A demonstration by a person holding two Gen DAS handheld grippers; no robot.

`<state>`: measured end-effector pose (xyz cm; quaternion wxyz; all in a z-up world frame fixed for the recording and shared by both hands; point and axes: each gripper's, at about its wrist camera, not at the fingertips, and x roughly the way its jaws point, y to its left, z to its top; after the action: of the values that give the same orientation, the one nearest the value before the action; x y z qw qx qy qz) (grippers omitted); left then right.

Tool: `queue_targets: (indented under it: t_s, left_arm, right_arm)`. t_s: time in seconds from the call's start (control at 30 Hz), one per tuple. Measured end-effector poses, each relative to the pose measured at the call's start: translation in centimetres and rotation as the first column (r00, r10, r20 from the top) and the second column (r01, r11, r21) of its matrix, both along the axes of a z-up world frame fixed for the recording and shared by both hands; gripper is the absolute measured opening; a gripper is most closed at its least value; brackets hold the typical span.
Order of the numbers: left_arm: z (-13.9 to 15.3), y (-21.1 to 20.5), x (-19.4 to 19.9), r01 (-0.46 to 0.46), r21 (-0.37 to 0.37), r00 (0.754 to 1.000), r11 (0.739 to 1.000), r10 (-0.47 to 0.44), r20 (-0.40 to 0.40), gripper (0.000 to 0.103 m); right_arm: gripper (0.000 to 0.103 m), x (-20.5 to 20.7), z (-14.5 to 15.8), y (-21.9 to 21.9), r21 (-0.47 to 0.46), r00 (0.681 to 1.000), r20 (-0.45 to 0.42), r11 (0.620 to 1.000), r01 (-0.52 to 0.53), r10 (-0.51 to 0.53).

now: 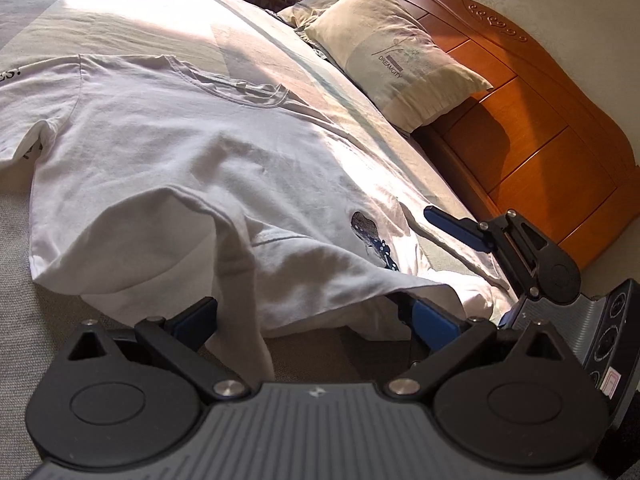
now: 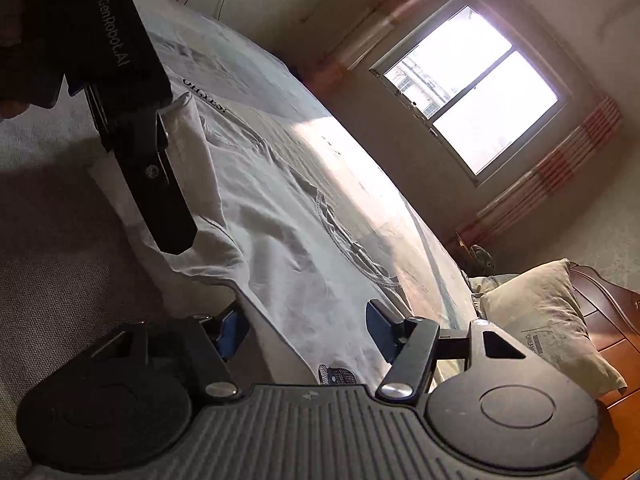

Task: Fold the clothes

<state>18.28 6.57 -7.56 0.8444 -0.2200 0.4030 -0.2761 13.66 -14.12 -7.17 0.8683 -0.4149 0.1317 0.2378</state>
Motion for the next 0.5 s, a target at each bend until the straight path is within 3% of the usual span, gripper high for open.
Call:
queue_targets:
  t_s: [0.27,0.5]
  left_arm:
    - [4.0,2.3,-4.3,0.013,-0.168,0.999,0.986,-0.007,0.037,0.102]
    - [7.0,4.9,-9.5,-0.032,-0.120,0.995,0.992,0.043,0.091,0.102]
  right_arm:
    - [0.068,-4.1,2.8,-1.0,0.086,0.999,-0.027,0.996,-0.027,0.029]
    - [0.069,-7.8,5.1,-2.0,0.165,0.990,-0.105,0.984,-0.073,0.091]
